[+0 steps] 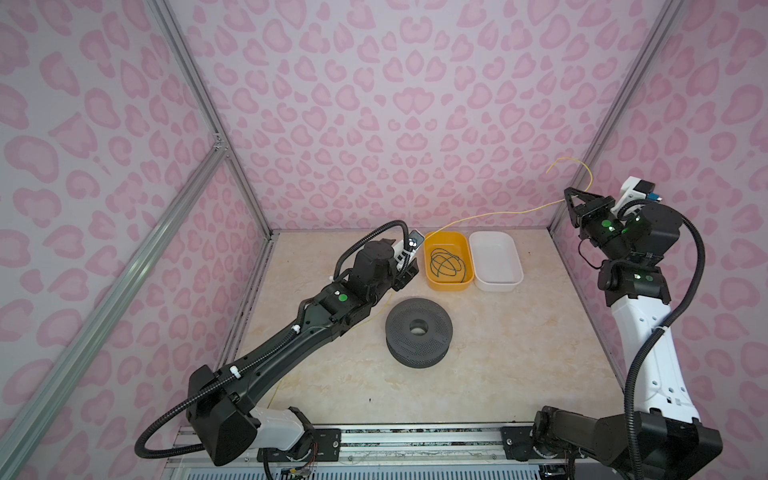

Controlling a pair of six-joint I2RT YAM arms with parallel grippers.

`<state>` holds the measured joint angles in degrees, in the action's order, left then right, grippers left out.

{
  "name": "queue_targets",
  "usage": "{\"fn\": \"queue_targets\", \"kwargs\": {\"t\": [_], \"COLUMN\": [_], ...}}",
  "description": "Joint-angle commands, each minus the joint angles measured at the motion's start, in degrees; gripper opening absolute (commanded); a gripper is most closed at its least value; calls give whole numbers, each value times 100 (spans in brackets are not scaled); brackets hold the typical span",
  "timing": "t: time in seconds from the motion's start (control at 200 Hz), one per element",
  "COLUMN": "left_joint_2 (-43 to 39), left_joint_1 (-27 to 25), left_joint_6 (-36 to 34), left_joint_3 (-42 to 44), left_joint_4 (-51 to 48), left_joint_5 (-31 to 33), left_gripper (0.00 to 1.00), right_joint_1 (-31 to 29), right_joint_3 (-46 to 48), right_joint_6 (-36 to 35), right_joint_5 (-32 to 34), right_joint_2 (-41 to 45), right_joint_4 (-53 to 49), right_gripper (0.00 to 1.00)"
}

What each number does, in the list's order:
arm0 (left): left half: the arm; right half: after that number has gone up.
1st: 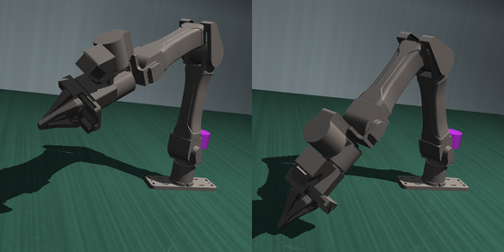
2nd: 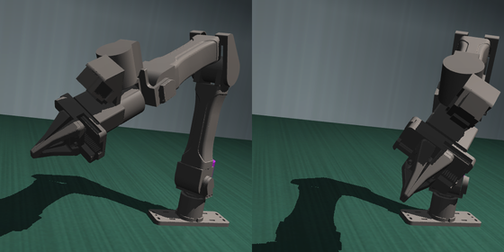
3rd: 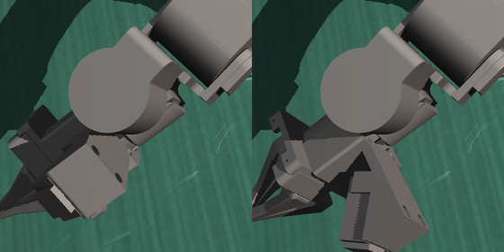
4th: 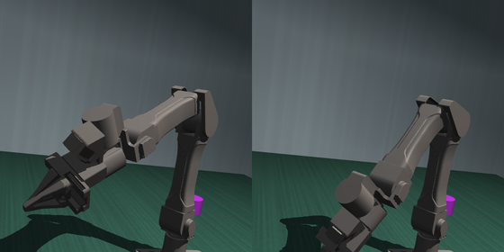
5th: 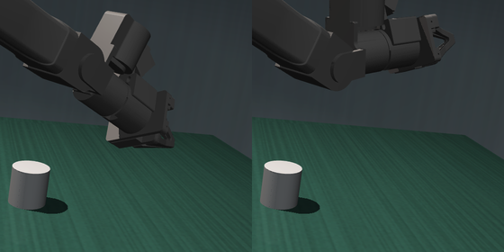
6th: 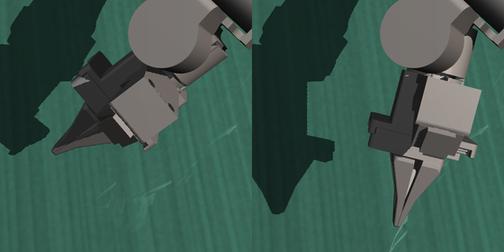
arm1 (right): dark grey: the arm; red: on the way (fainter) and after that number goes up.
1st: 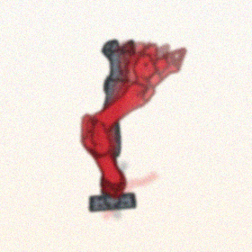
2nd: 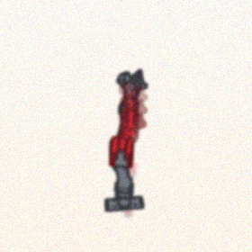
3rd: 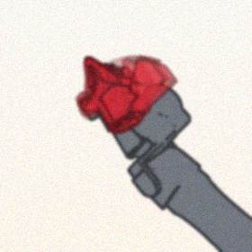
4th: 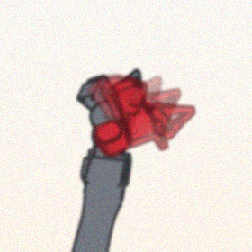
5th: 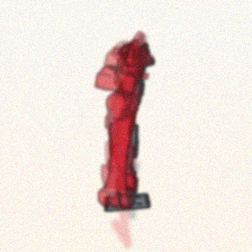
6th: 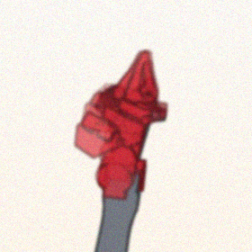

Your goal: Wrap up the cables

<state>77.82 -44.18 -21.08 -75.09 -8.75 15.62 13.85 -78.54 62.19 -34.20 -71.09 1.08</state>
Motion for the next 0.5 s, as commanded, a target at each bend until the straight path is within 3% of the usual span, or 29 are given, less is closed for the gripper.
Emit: {"fn": "queue_targets", "kwargs": {"t": [0.0, 0.25, 0.405, 0.495], "left_joint_2": [-59, 287, 1024, 1555], "left_joint_1": [-94, -345, -503, -581], "left_joint_6": [52, 154, 173, 218], "left_joint_3": [-520, -1390, -2148, -2643], "left_joint_4": [-218, -170, -24, 62], "left_joint_5": [-327, -918, -1193, -1676], "left_gripper": [70, 76, 78, 78], "right_joint_1": [-196, -475, -760, -956], "right_joint_3": [9, -66, 2, 127], "right_joint_6": [-419, -670, -743, -718], "right_joint_5": [481, 699, 719, 698], "right_joint_2": [80, 87, 106, 160], "right_joint_4": [-182, -522, -611, -628], "right_gripper": [0, 0, 0, 0]}}
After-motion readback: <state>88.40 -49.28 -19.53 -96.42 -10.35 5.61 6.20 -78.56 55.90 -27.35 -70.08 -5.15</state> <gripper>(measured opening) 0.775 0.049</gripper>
